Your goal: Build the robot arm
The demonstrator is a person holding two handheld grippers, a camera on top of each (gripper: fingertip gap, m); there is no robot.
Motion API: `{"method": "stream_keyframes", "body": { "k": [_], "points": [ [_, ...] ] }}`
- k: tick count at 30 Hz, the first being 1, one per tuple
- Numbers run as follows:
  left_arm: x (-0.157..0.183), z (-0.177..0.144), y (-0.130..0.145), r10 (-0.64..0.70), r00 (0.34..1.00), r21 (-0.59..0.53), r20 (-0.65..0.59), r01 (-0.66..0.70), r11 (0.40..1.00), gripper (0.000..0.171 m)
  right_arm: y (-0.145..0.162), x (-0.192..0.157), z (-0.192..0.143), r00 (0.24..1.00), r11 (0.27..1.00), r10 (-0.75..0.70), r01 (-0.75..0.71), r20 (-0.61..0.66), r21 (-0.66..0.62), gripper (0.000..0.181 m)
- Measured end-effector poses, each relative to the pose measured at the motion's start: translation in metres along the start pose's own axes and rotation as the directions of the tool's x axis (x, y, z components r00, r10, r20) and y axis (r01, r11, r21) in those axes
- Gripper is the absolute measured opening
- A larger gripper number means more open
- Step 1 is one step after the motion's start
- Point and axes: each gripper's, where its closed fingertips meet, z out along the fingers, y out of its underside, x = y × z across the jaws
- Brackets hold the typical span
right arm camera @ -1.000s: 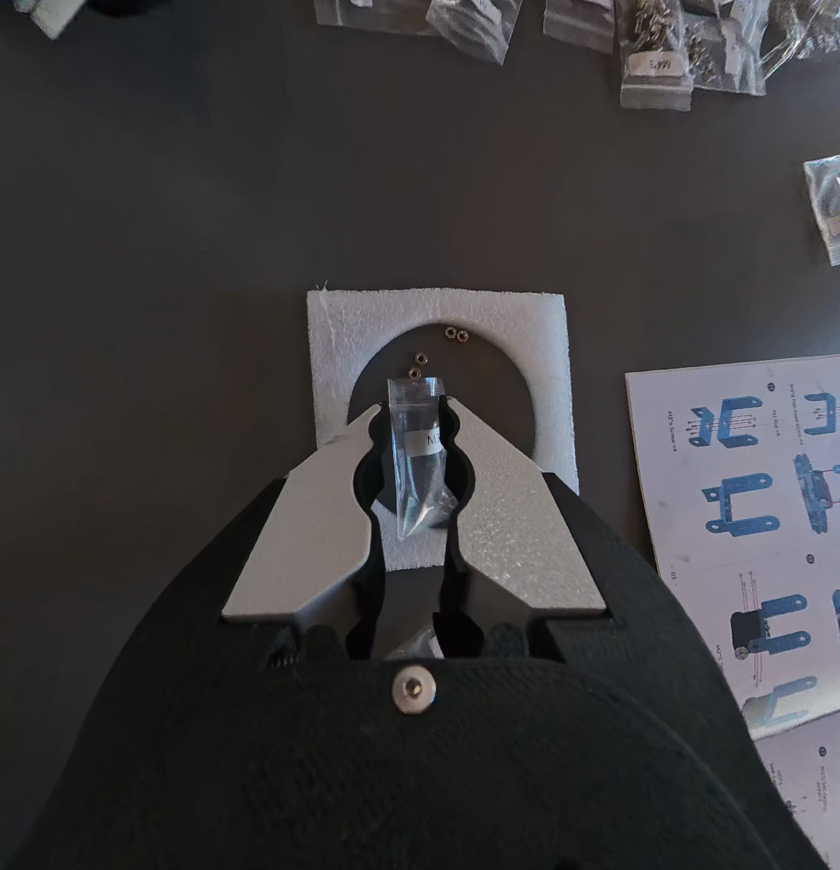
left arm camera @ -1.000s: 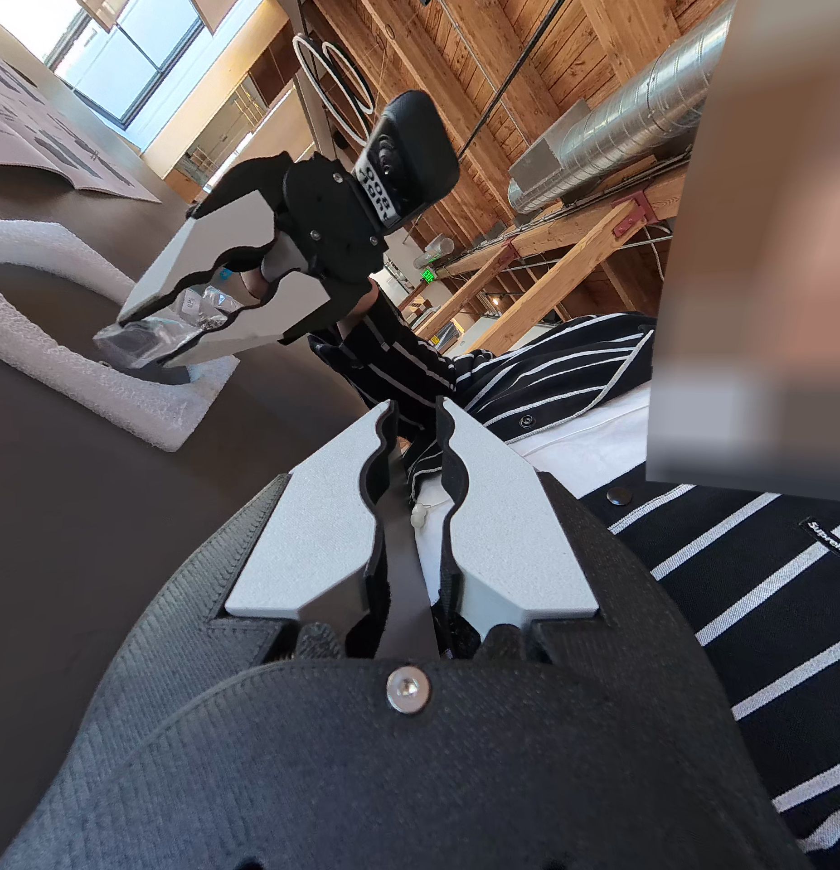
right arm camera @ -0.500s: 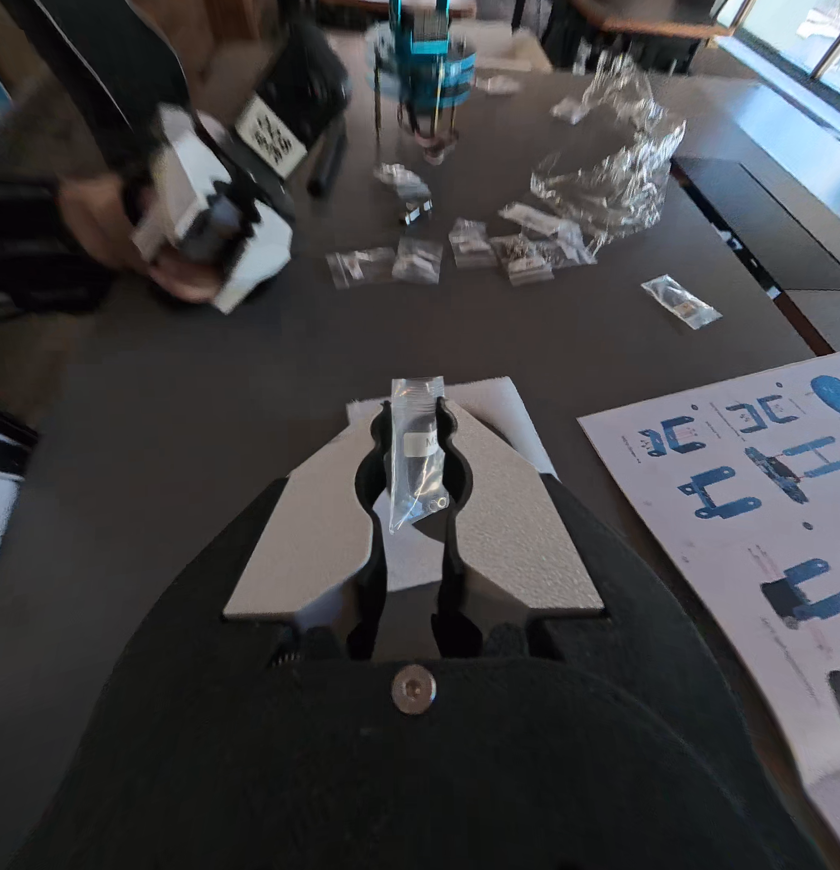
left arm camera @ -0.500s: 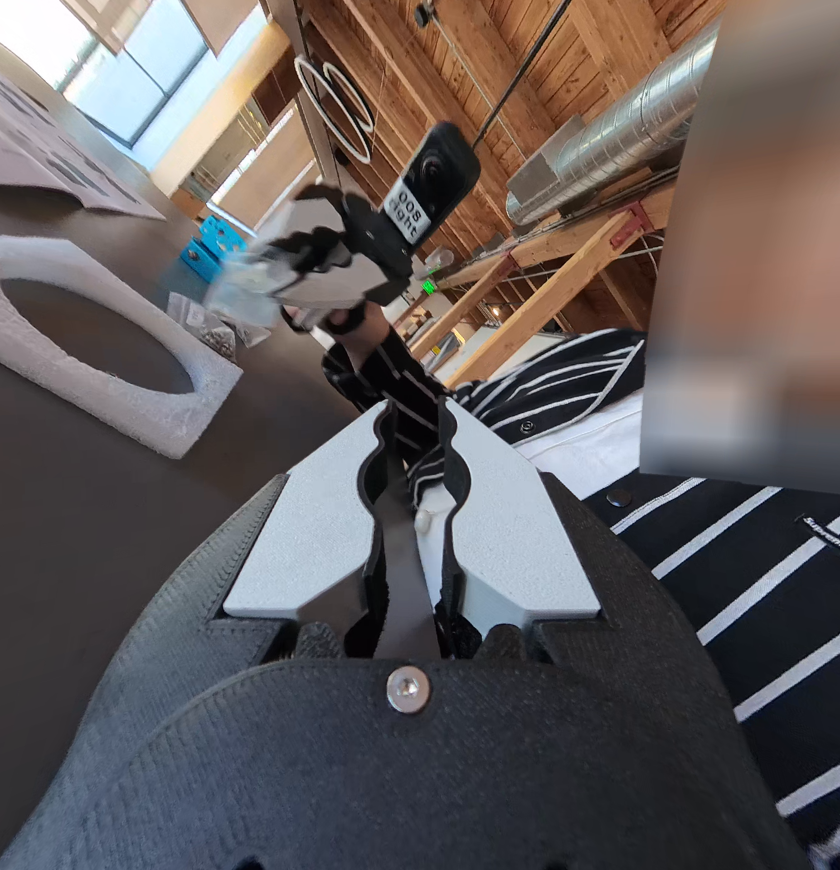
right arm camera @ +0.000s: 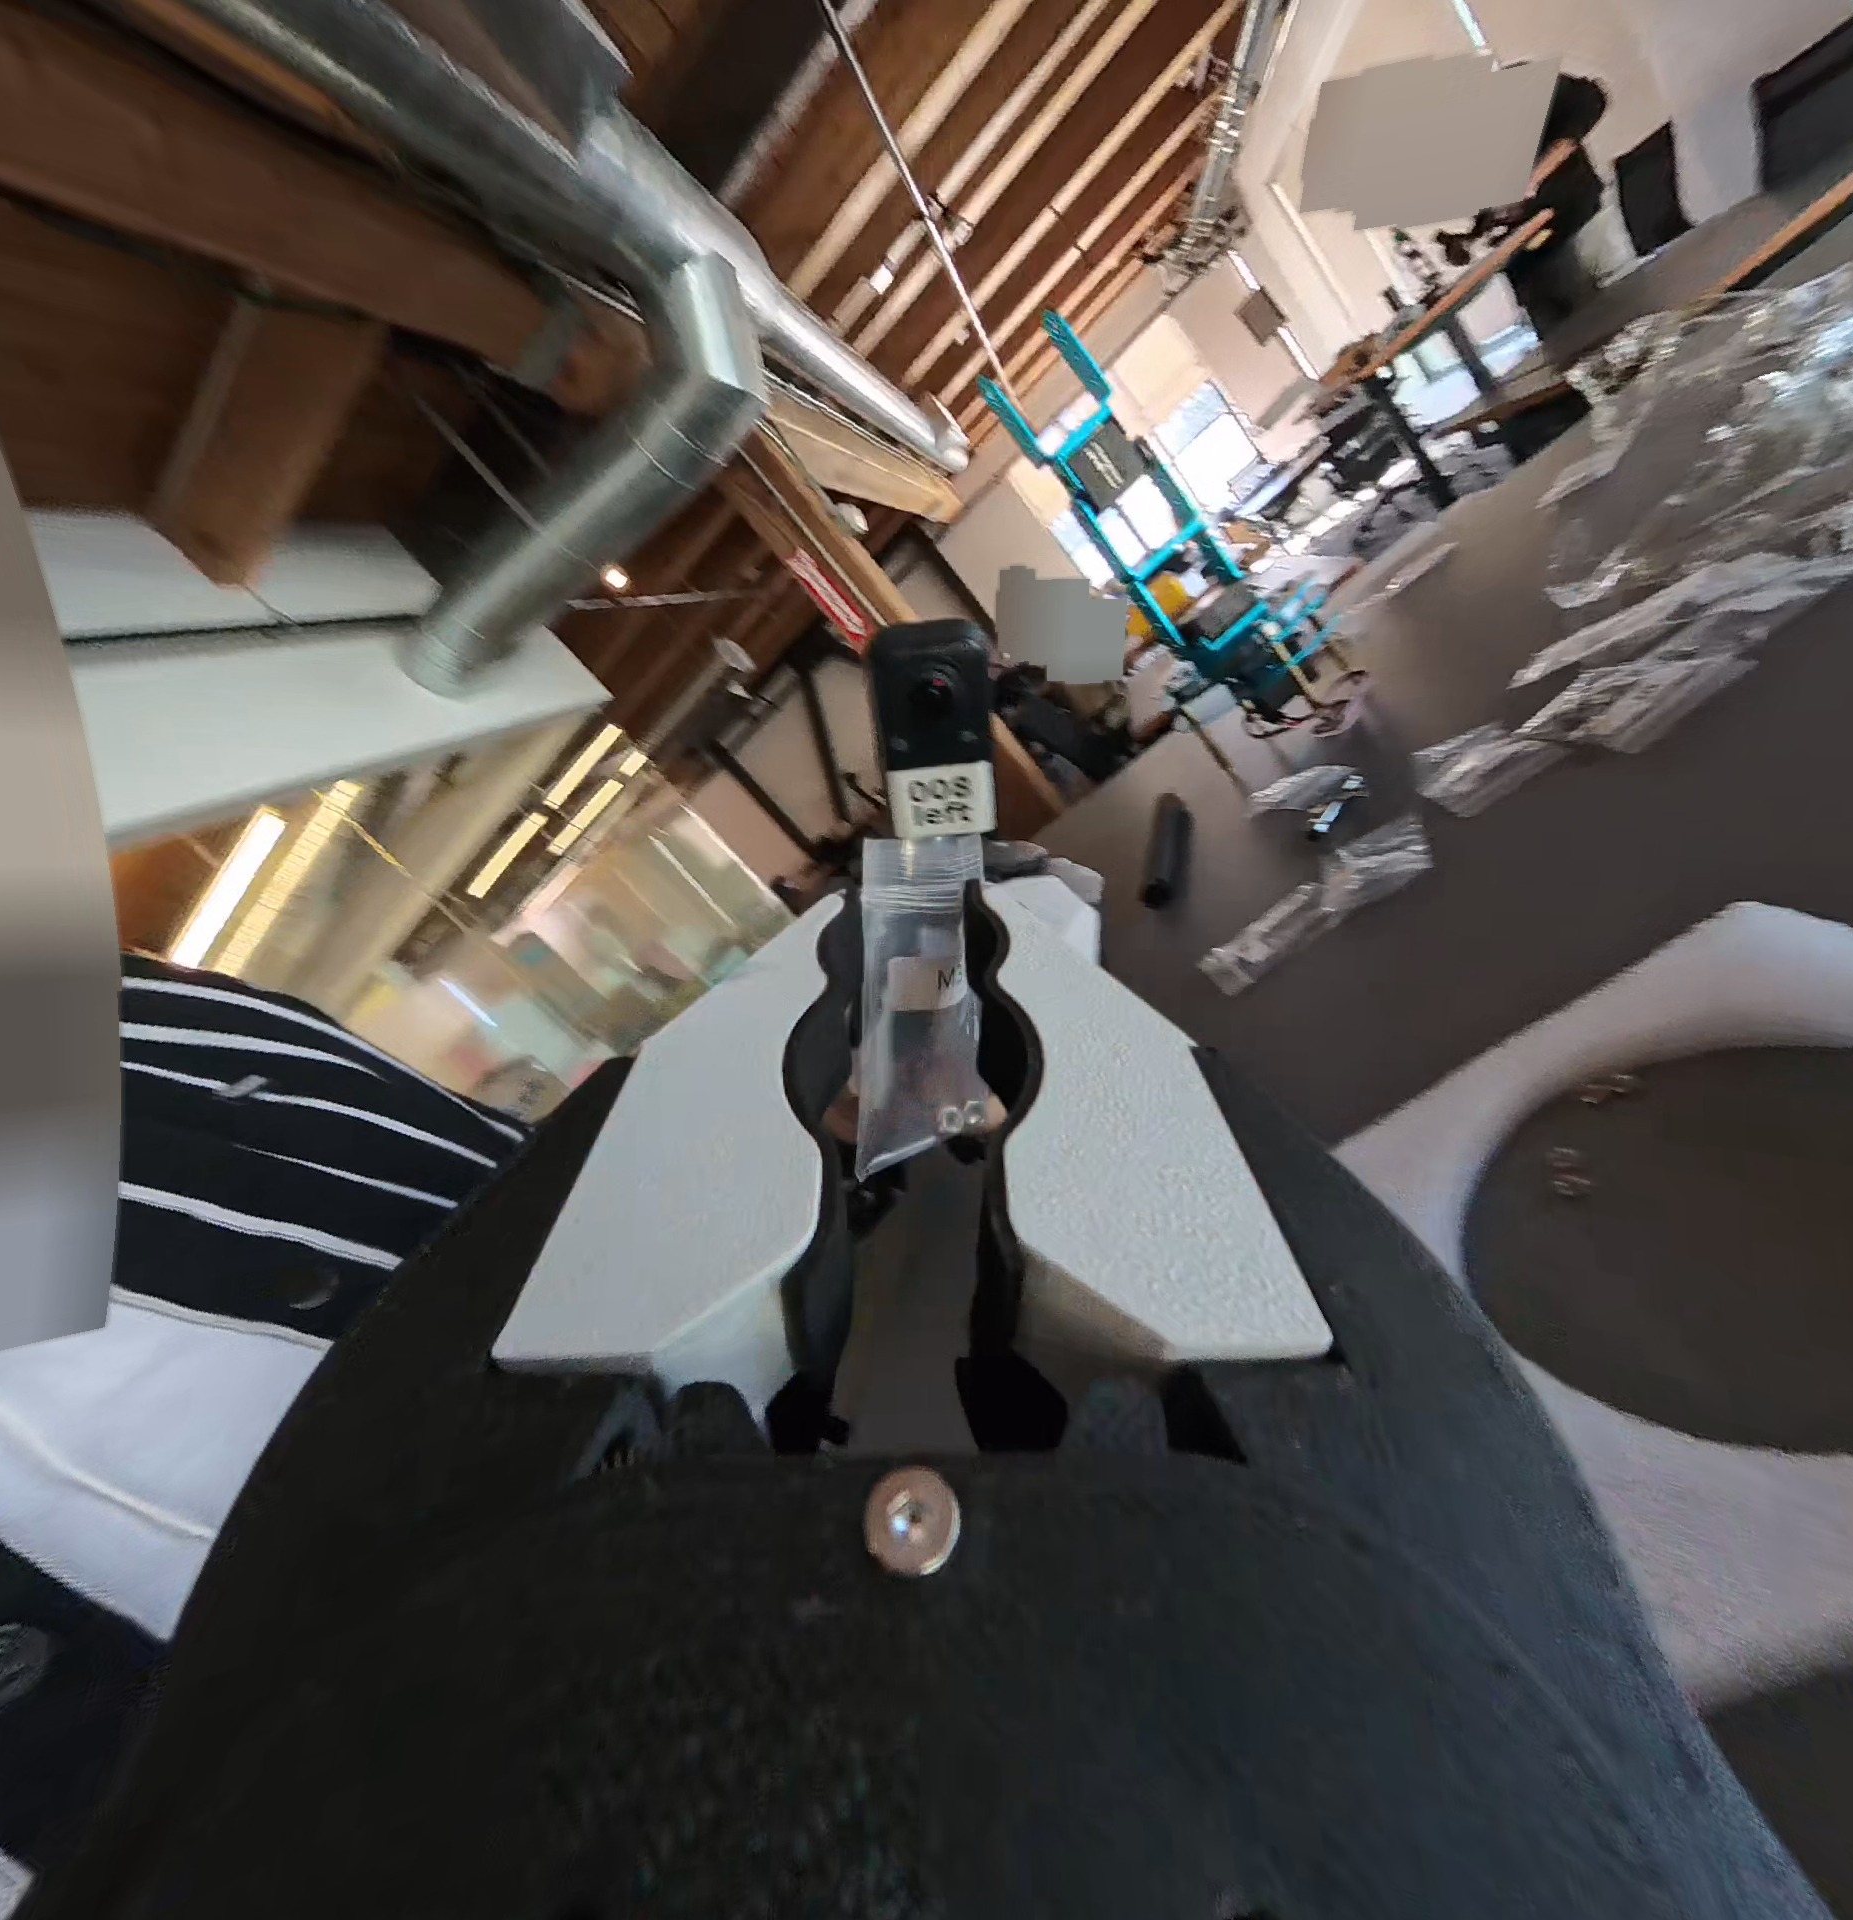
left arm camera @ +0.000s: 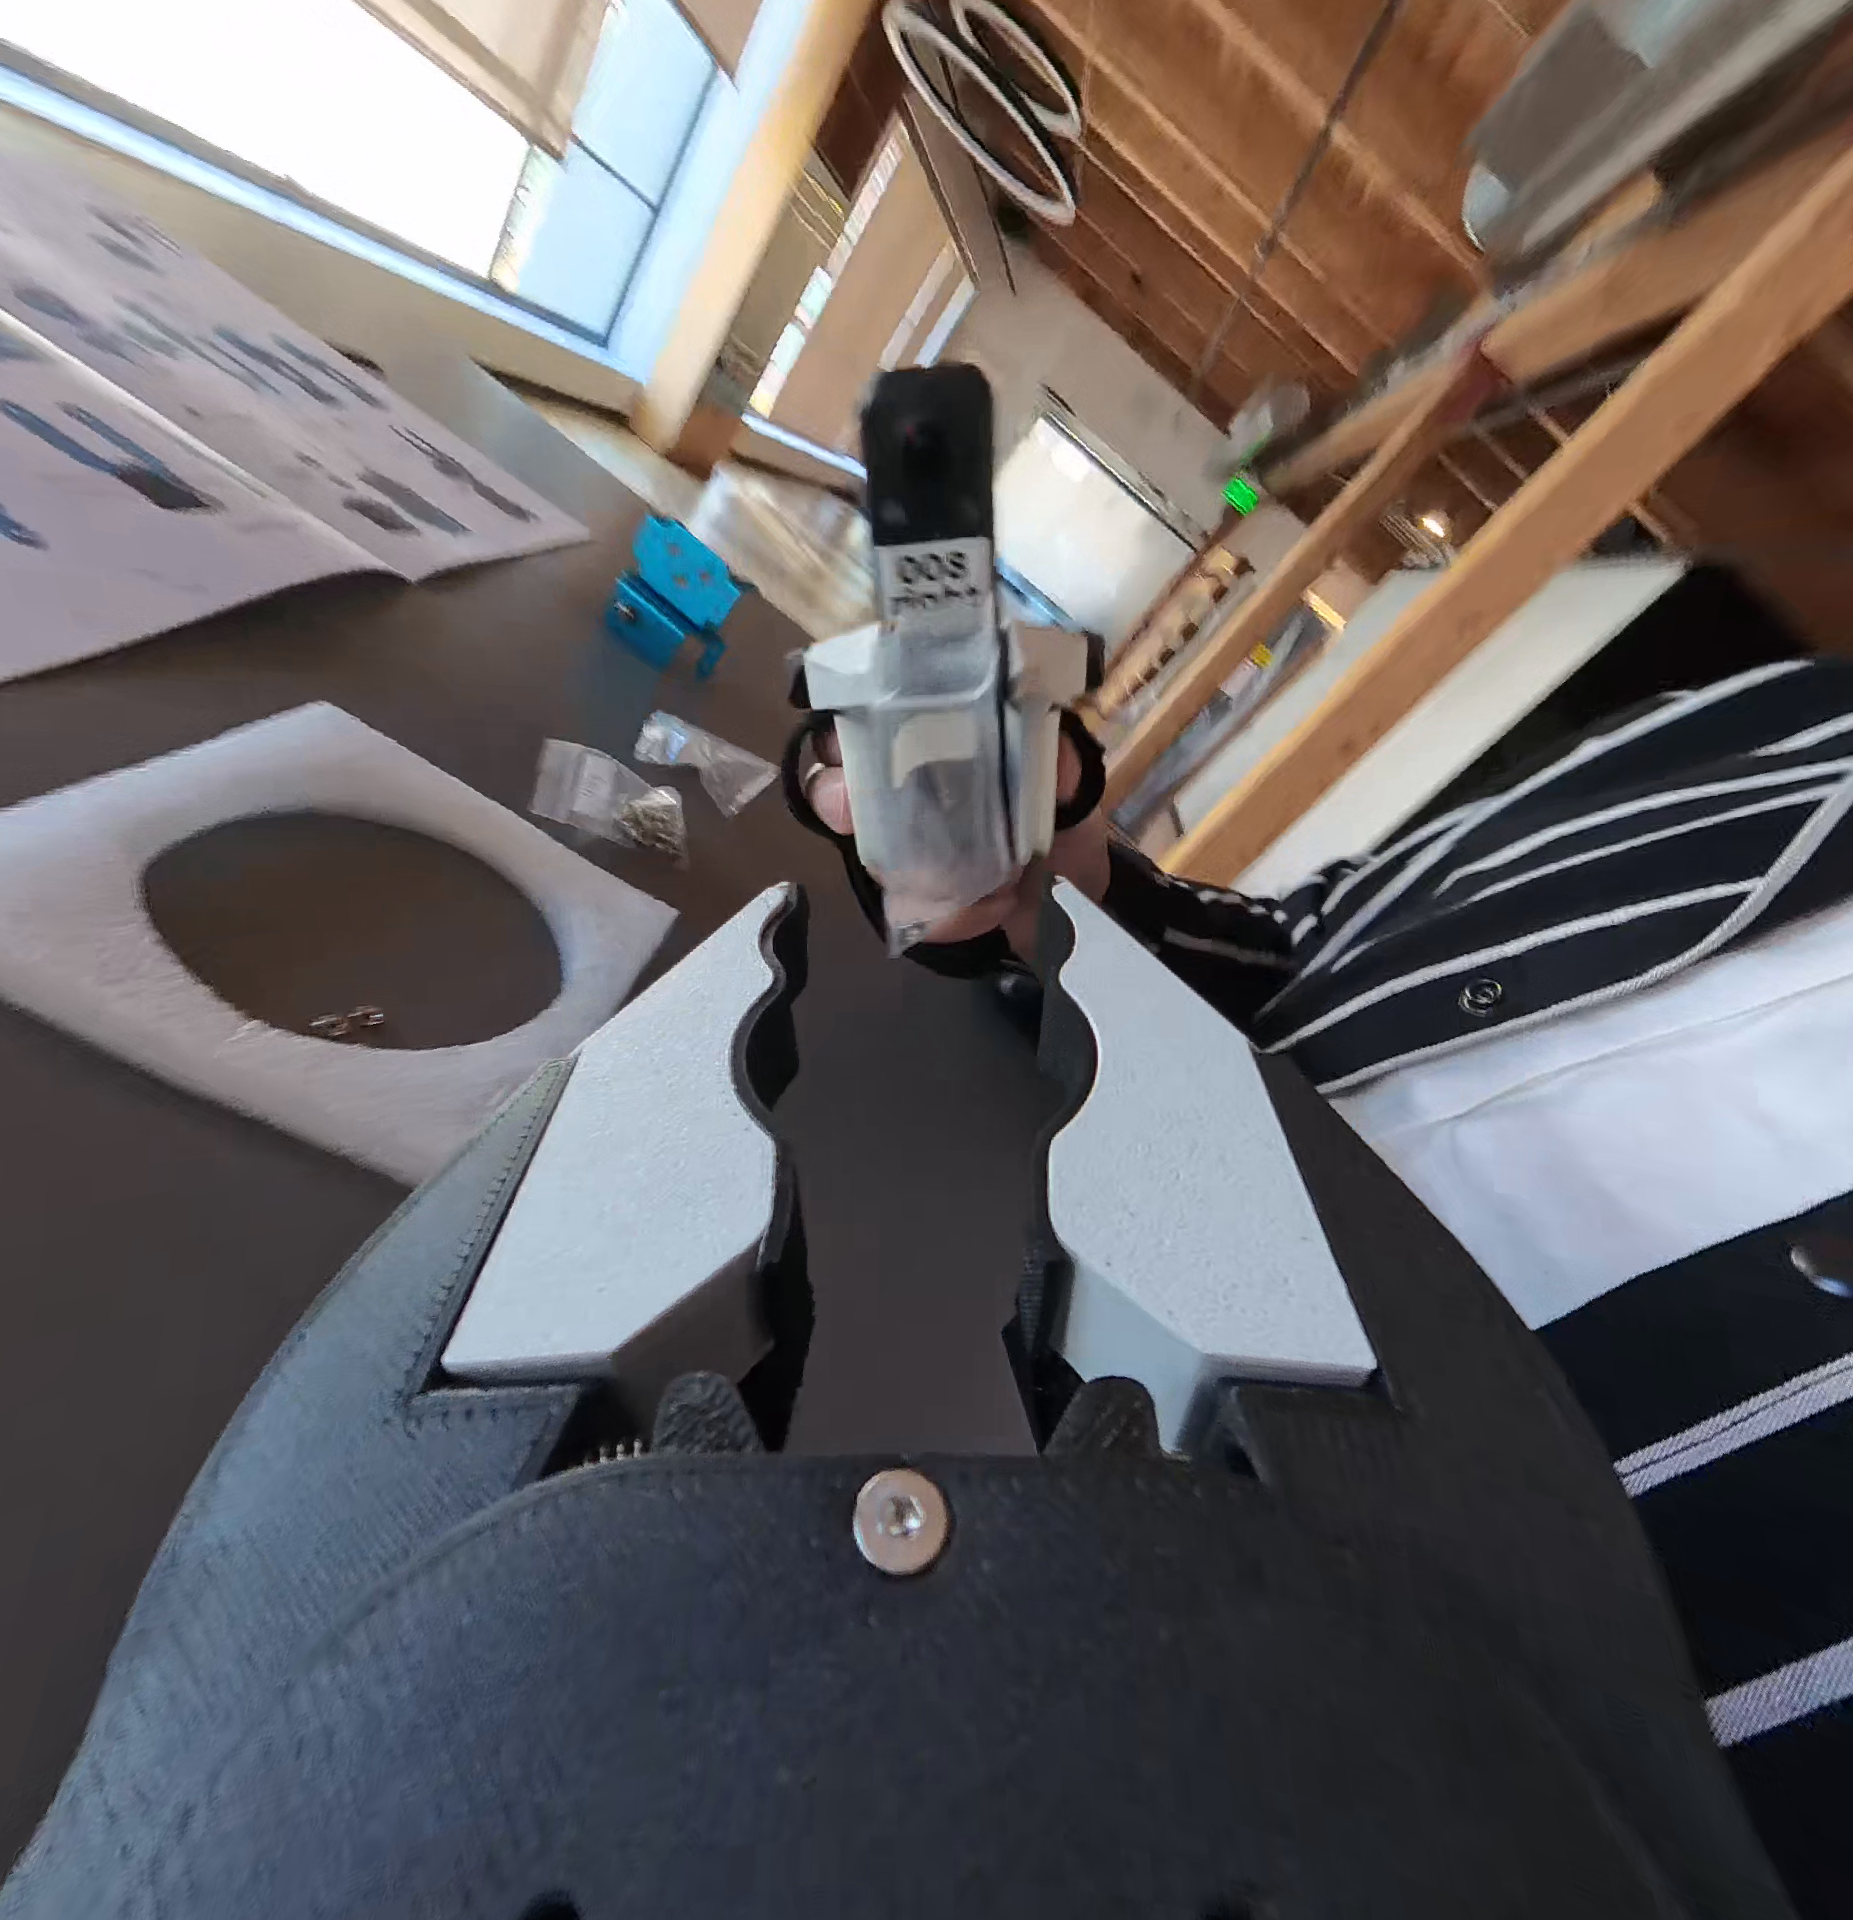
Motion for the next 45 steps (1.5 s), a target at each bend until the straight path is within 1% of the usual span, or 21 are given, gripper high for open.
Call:
{"method": "stream_keyframes", "body": {
  "k": [2, 4, 7, 8, 10, 13, 14, 15, 17, 18, 20, 22, 24, 26, 28, 31, 32, 33, 37, 39, 45],
  "points": [
    [0.007, 0.004, -0.001, -0.035, 0.996, -0.002, -0.078, 0.035, 0.999, 0.041, -0.003, -0.007, 0.003, 0.996, 0.997, 0.064, -0.066, 0.064, 0.03, 0.018],
    [0.017, 0.004, -0.007, -0.087, 0.981, 0.016, -0.172, 0.091, 0.996, 0.034, -0.003, -0.008, 0.006, 0.992, 0.995, 0.091, -0.095, 0.085, 0.036, 0.017],
    [0.02, 0.002, -0.009, -0.1, 0.974, -0.001, -0.203, 0.102, 0.995, 0.026, 0.001, -0.013, 0.014, 0.98, 0.99, 0.137, -0.141, 0.144, 0.021, 0.018],
    [0.021, 0.001, -0.008, -0.105, 0.971, -0.013, -0.213, 0.105, 0.994, 0.022, 0.002, -0.015, 0.017, 0.976, 0.988, 0.148, -0.152, 0.161, 0.017, 0.018],
    [0.027, -0.005, -0.009, -0.116, 0.959, -0.023, -0.26, 0.114, 0.993, 0.0, 0.003, -0.014, 0.023, 0.97, 0.985, 0.167, -0.173, 0.177, 0.016, 0.017],
    [0.02, -0.014, -0.008, -0.121, 0.968, -0.017, -0.219, 0.12, 0.993, 0.0, 0.003, -0.008, 0.03, 0.972, 0.984, 0.173, -0.179, 0.159, 0.023, 0.025],
    [0.015, -0.017, -0.005, -0.108, 0.978, -0.023, -0.179, 0.106, 0.994, 0.0, 0.003, -0.003, 0.032, 0.978, 0.986, 0.164, -0.168, 0.126, 0.019, 0.03],
    [0.01, -0.022, -0.003, -0.095, 0.986, -0.031, -0.134, 0.091, 0.995, 0.0, 0.005, 0.002, 0.034, 0.987, 0.99, 0.138, -0.14, 0.081, 0.008, 0.031],
    [-0.001, -0.031, -0.001, -0.071, 0.996, -0.041, -0.05, 0.069, 0.997, 0.0, 0.01, 0.014, 0.037, 0.998, 0.998, 0.054, -0.056, -0.034, -0.038, 0.029],
    [-0.008, -0.037, 0.0, -0.064, 0.998, -0.051, -0.004, 0.064, 0.997, 0.0, 0.012, 0.015, 0.04, 0.998, 0.998, 0.005, -0.01, -0.065, -0.066, 0.024],
    [-0.013, -0.047, 0.004, -0.043, 0.999, -0.085, 0.03, 0.046, 0.995, 0.0, 0.018, 0.022, 0.048, 0.99, 0.992, -0.051, 0.035, -0.132, -0.125, 0.021],
    [-0.012, -0.056, 0.005, -0.021, 1.0, -0.113, 0.009, 0.022, 0.993, 0.0, 0.023, 0.025, 0.06, 0.984, 0.984, -0.081, 0.054, -0.159, -0.168, 0.021],
    [-0.01, -0.066, 0.004, -0.007, 0.999, -0.133, -0.032, 0.003, 0.991, 0.0, 0.026, 0.022, 0.073, 0.986, 0.982, -0.083, 0.057, -0.141, -0.18, 0.008],
    [-0.009, -0.077, 0.003, -0.007, 0.997, -0.155, -0.08, -0.006, 0.988, 0.0, 0.026, 0.022, 0.085, 0.983, 0.983, -0.088, 0.059, -0.162, -0.173, 0.001],
    [-0.008, -0.09, -0.001, -0.02, 0.991, -0.167, -0.131, -0.002, 0.986, 0.0, 0.028, 0.019, 0.097, 0.979, 0.984, -0.1, 0.071, -0.178, -0.163, 0.001],
    [-0.013, -0.109, -0.01, 0.016, 0.99, -0.161, -0.141, -0.039, 0.986, 0.026, 0.033, 0.019, 0.112, 0.974, 0.981, -0.12, 0.086, -0.194, -0.171, 0.001],
    [-0.013, -0.115, -0.014, 0.031, 0.988, -0.151, -0.148, -0.054, 0.987, 0.026, 0.035, 0.02, 0.117, 0.971, 0.98, -0.127, 0.092, -0.202, -0.174, 0.001],
    [-0.011, -0.121, -0.018, 0.04, 0.985, -0.14, -0.166, -0.064, 0.988, 0.026, 0.037, 0.02, 0.124, 0.969, 0.981, -0.134, 0.1, -0.207, -0.166, 0.0],
    [-0.006, -0.14, -0.027, 0.071, 0.967, -0.15, -0.246, -0.11, 0.983, 0.003, 0.046, 0.016, 0.144, 0.962, 0.978, -0.16, 0.124, -0.221, -0.167, 0.001],
    [-0.006, -0.146, -0.026, 0.079, 0.962, -0.174, -0.263, -0.128, 0.976, 0.0, 0.045, 0.017, 0.15, 0.957, 0.981, -0.16, 0.127, -0.241, -0.147, 0.001],
    [-0.011, -0.161, -0.026, 0.149, 0.959, -0.199, -0.243, -0.199, 0.96, 0.0, 0.048, 0.02, 0.165, 0.949, 0.986, -0.156, 0.132, -0.275, -0.102, 0.003]
  ]
}}
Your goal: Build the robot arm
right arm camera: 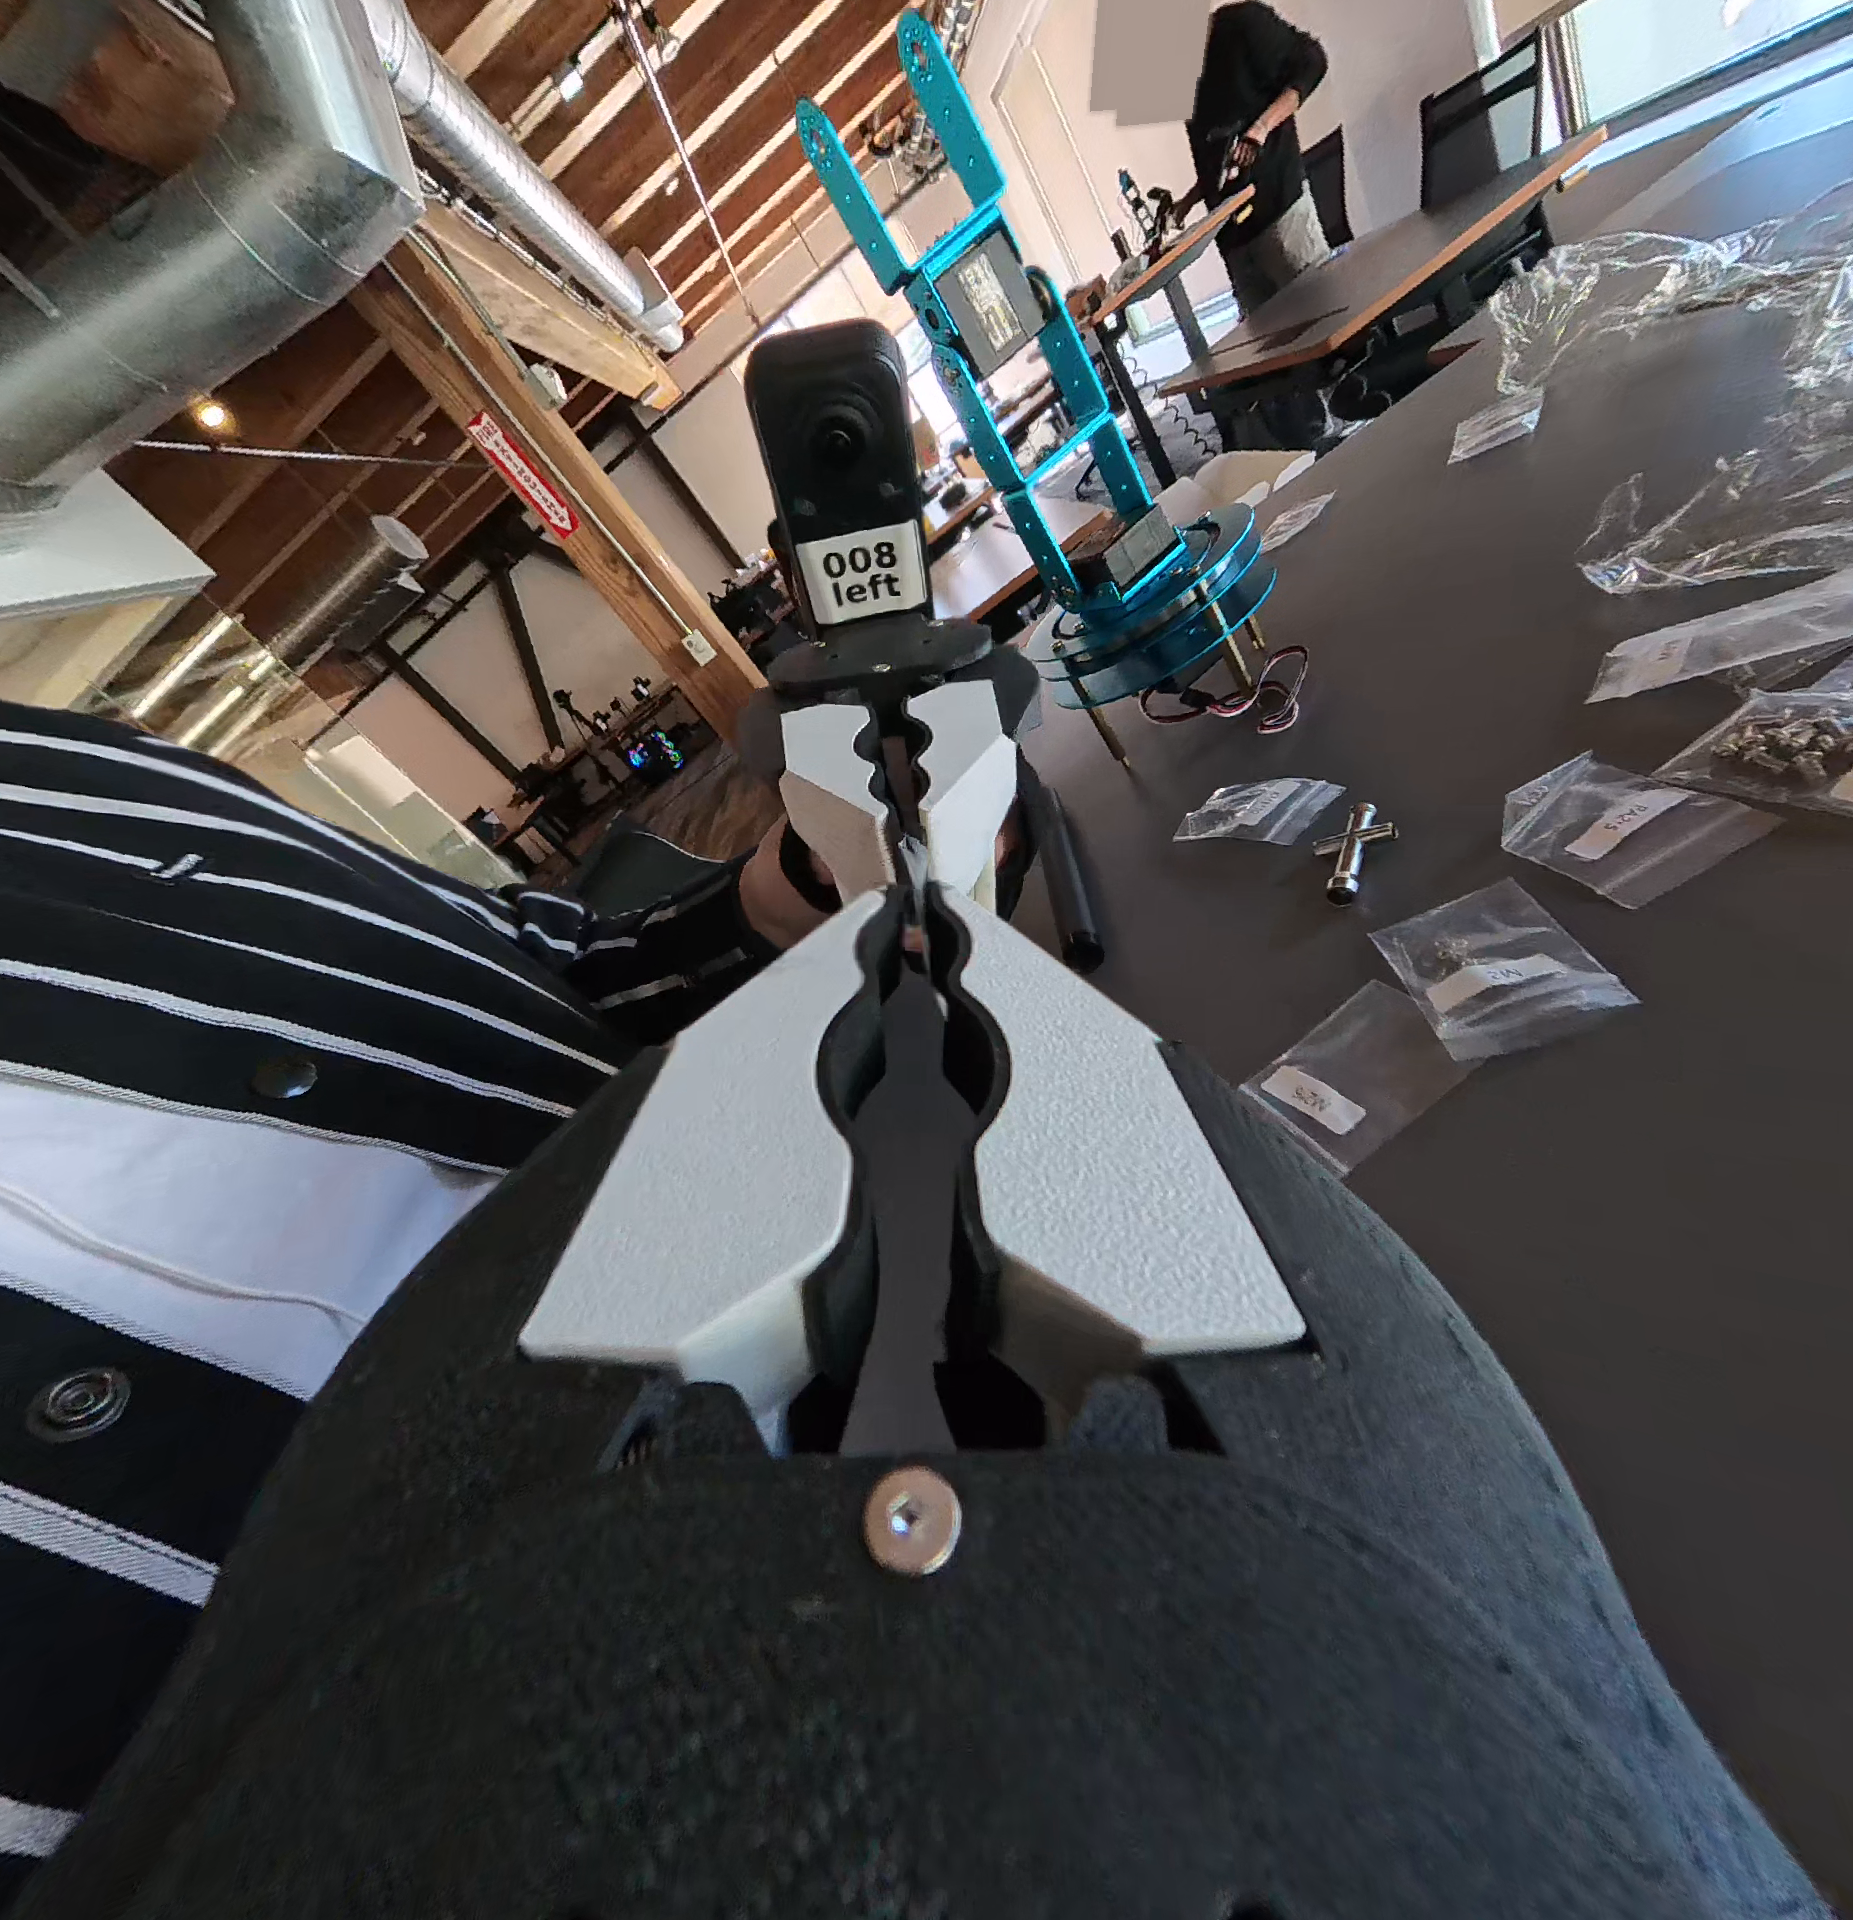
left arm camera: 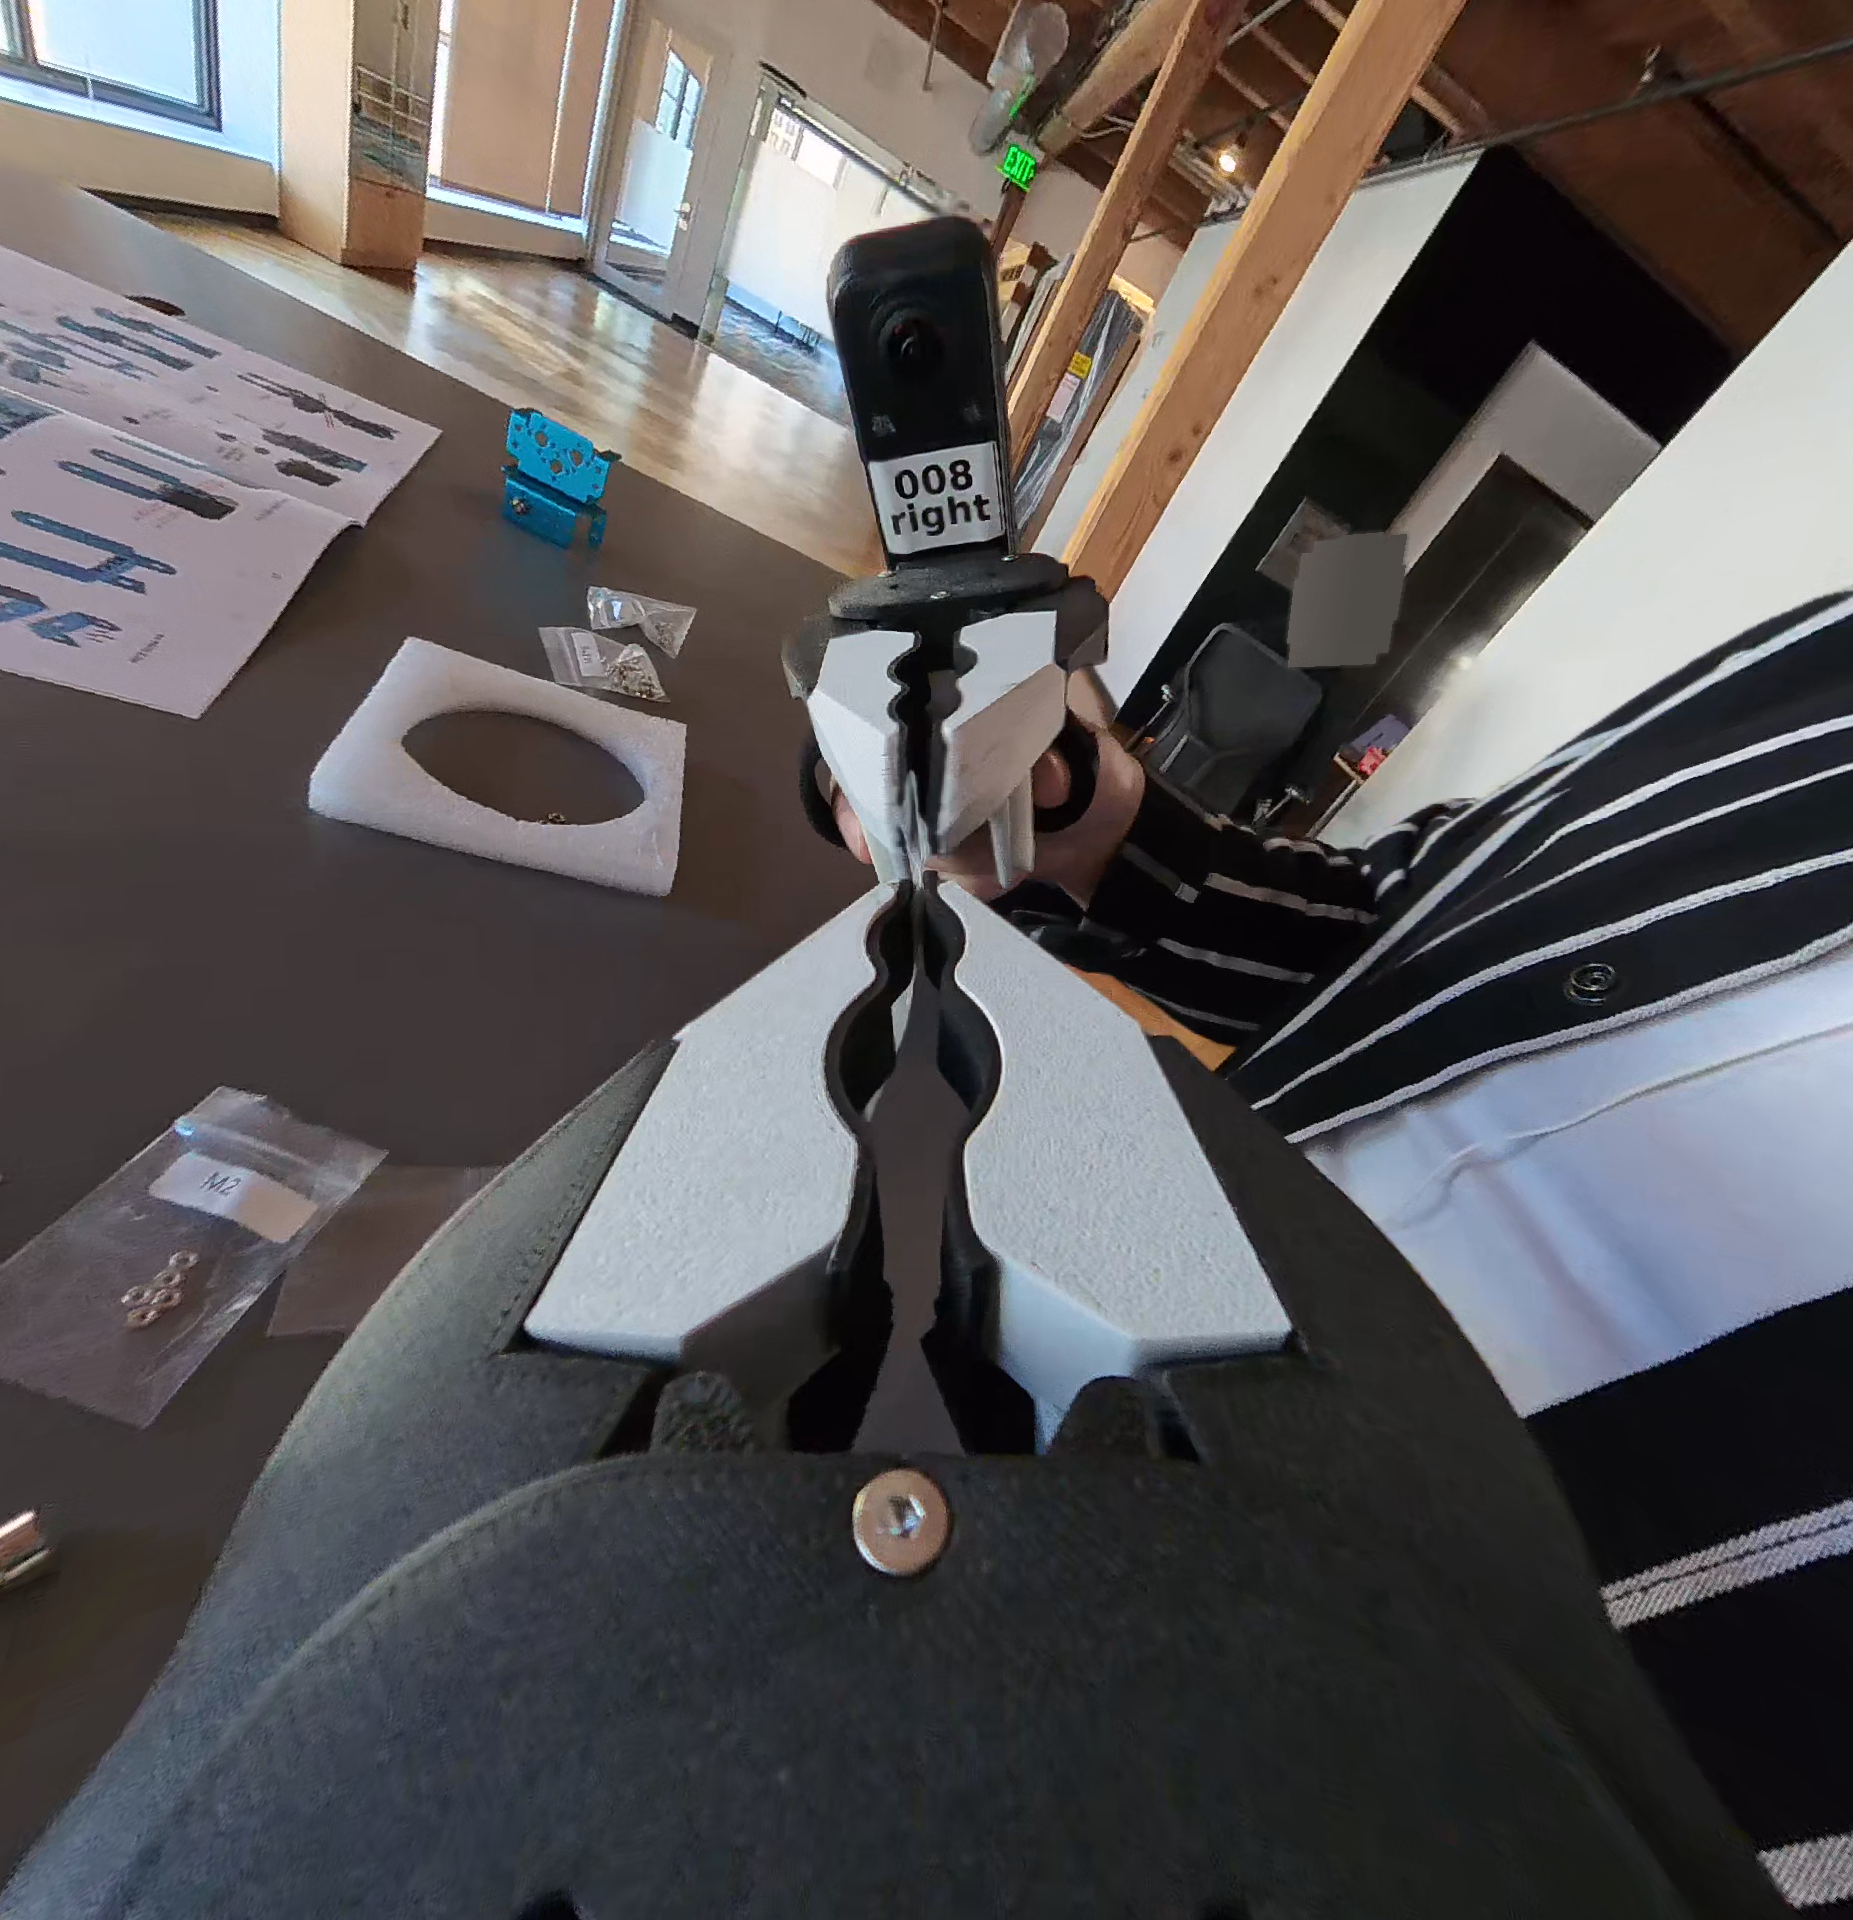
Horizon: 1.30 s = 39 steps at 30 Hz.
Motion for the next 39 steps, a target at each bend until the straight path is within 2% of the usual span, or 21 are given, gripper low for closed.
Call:
{"method": "stream_keyframes", "body": {
  "k": [2, 3, 8, 10, 11, 14, 17, 18, 19, 24, 26, 27, 28, 30, 32, 33, 35, 39],
  "points": [
    [0.001, -0.006, 0.001, 0.008, 1.0, -0.007, -0.004, -0.008, 1.0, 0.0, 0.001, 0.0, 0.006, 1.0, 1.0, 0.019, -0.019, 0.001, 0.008, 0.011],
    [0.003, -0.008, 0.002, 0.005, 1.0, -0.011, -0.014, -0.005, 1.0, 0.0, 0.002, -0.001, 0.009, 1.0, 1.0, 0.011, -0.011, 0.003, 0.006, 0.001],
    [0.008, -0.018, 0.006, -0.039, 0.997, -0.014, -0.072, 0.038, 0.999, 0.0, 0.008, -0.007, 0.019, 0.997, 0.996, -0.072, 0.07, -0.022, -0.051, 0.001],
    [0.009, -0.022, 0.006, -0.076, 0.992, 0.006, -0.098, 0.077, 0.997, 0.006, 0.005, -0.01, 0.021, 0.996, 0.996, -0.082, 0.081, -0.026, -0.041, 0.0],
    [0.009, -0.025, 0.006, -0.091, 0.99, 0.014, -0.107, 0.093, 0.996, 0.0, 0.004, -0.009, 0.021, 0.996, 0.996, -0.081, 0.081, -0.031, -0.027, 0.001],
    [0.006, -0.028, 0.009, -0.086, 0.993, 0.01, -0.086, 0.087, 0.996, 0.0, 0.006, -0.009, 0.023, 0.995, 0.996, -0.088, 0.087, -0.039, -0.021, 0.0],
    [0.007, -0.027, 0.01, -0.06, 0.996, -0.014, -0.066, 0.059, 0.998, 0.0, 0.01, -0.01, 0.024, 0.992, 0.993, -0.113, 0.11, -0.061, -0.044, 0.014],
    [0.007, -0.027, 0.009, -0.056, 0.996, -0.014, -0.07, 0.055, 0.998, 0.0, 0.011, -0.01, 0.024, 0.99, 0.991, -0.122, 0.118, -0.068, -0.061, 0.013],
    [0.009, -0.027, 0.008, -0.052, 0.996, -0.014, -0.075, 0.051, 0.999, 0.0, 0.011, -0.009, 0.024, 0.988, 0.989, -0.133, 0.128, -0.08, -0.068, 0.001],
    [0.014, -0.027, 0.008, -0.039, 0.994, -0.008, -0.097, 0.039, 0.999, 0.0, 0.013, -0.012, 0.024, 0.977, 0.981, -0.184, 0.176, -0.103, -0.08, 0.0],
    [0.009, -0.03, 0.01, -0.052, 0.996, -0.017, -0.073, 0.051, 0.999, 0.02, 0.008, -0.002, 0.019, 0.956, 0.973, -0.228, 0.219, -0.183, -0.071, 0.0],
    [0.003, -0.034, 0.009, -0.055, 0.998, -0.014, -0.037, 0.054, 0.998, 0.03, 0.003, 0.008, 0.013, 0.928, 0.963, -0.269, 0.262, -0.258, -0.063, 0.0],
    [-0.002, -0.04, 0.008, -0.048, 0.999, 0.0, 0.007, 0.048, 0.999, 0.035, -0.005, 0.022, 0.003, 0.859, 0.935, -0.347, 0.346, -0.378, -0.072, 0.0],
    [-0.013, -0.054, 0.007, -0.019, 0.994, 0.019, 0.105, 0.017, 1.0, 0.036, -0.015, 0.043, -0.013, 0.611, 0.805, -0.565, 0.555, -0.554, -0.209, 0.0],
    [-0.022, -0.064, 0.01, 0.003, 0.981, 0.001, 0.194, -0.004, 1.0, 0.037, -0.007, 0.067, -0.018, 0.374, 0.668, -0.721, 0.599, -0.583, -0.441, 0.0],
    [-0.025, -0.067, 0.013, 0.01, 0.975, -0.008, 0.221, -0.008, 1.0, 0.038, 0.004, 0.078, -0.015, 0.318, 0.612, -0.776, 0.587, -0.545, -0.529, 0.0],
    [-0.025, -0.07, 0.016, 0.007, 0.971, -0.003, 0.241, -0.007, 1.0, 0.036, 0.029, 0.099, -0.01, 0.308, 0.57, -0.819, 0.525, -0.483, -0.632, 0.0],
    [-0.017, -0.068, 0.026, -0.019, 0.973, 0.014, 0.229, 0.016, 1.0, 0.037, 0.052, 0.107, -0.011, 0.366, 0.58, -0.814, 0.467, -0.451, -0.668, 0.0]
  ]
}}
